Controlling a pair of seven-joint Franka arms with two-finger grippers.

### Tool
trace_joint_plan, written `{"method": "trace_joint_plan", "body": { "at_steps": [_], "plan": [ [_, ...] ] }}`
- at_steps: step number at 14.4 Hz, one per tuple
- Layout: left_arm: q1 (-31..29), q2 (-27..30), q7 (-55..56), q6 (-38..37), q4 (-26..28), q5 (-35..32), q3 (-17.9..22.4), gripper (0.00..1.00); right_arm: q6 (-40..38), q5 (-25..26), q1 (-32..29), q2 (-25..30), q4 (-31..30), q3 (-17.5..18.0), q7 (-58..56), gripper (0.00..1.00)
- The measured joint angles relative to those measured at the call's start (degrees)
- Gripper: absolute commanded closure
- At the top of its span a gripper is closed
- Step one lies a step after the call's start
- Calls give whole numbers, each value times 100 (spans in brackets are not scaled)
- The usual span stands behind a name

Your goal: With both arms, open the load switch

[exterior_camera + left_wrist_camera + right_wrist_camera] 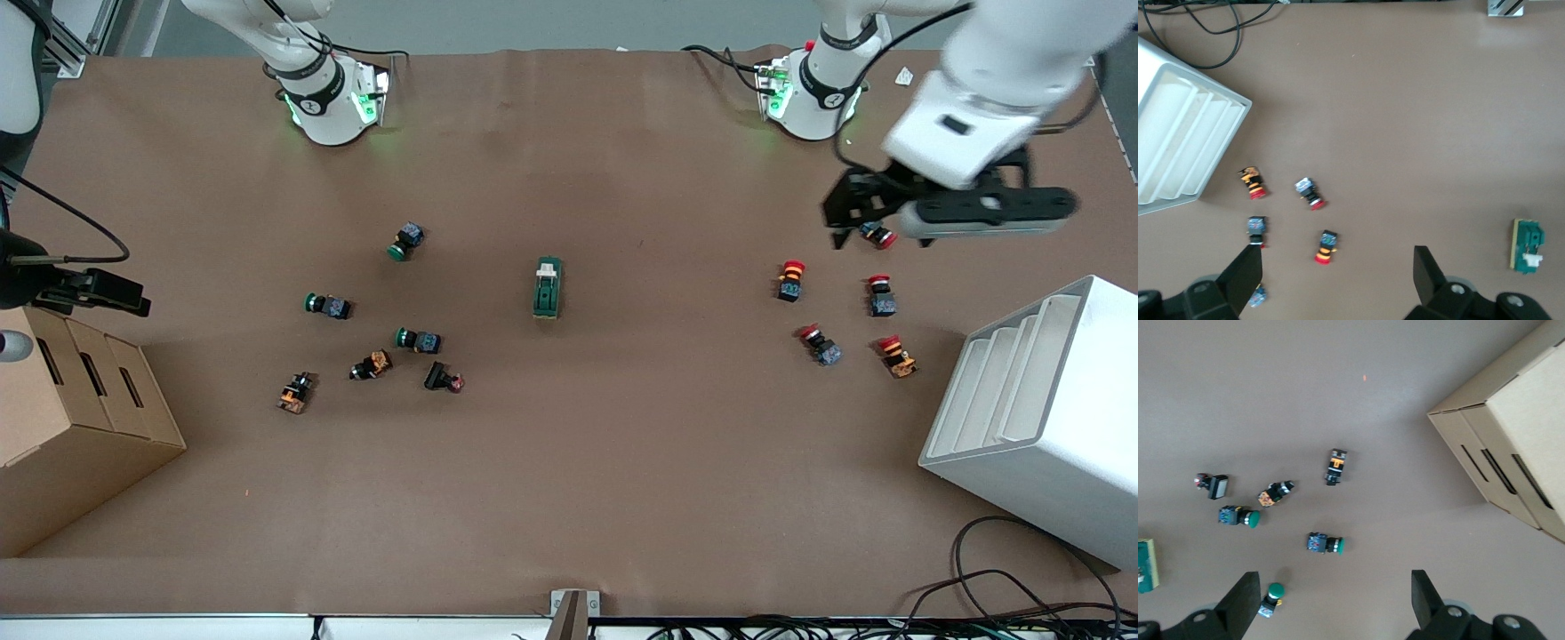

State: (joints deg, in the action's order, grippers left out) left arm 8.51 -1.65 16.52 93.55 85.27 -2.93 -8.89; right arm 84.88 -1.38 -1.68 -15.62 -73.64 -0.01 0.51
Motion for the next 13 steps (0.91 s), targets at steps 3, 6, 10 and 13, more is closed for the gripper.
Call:
{"method": "trace_joint_plan", "body": {
  "at_steps": [3, 6, 10, 13],
  "plan": [
    [-161, 267, -677, -184, 274, 97, 386, 0, -425, -145, -3, 52, 48, 2, 0, 0],
    [-248, 538, -853, -279, 616, 173, 513, 0, -599, -147, -29, 264, 31, -6, 0, 0],
    [-245, 850, -870, -281, 1090, 259, 540, 0, -445, -113, -68, 892, -548, -9, -8, 0],
    [-246, 916, -938, -280, 1216, 260, 604, 0, -104, -77, -68, 1496, -1317, 8, -12, 0]
  ]
}}
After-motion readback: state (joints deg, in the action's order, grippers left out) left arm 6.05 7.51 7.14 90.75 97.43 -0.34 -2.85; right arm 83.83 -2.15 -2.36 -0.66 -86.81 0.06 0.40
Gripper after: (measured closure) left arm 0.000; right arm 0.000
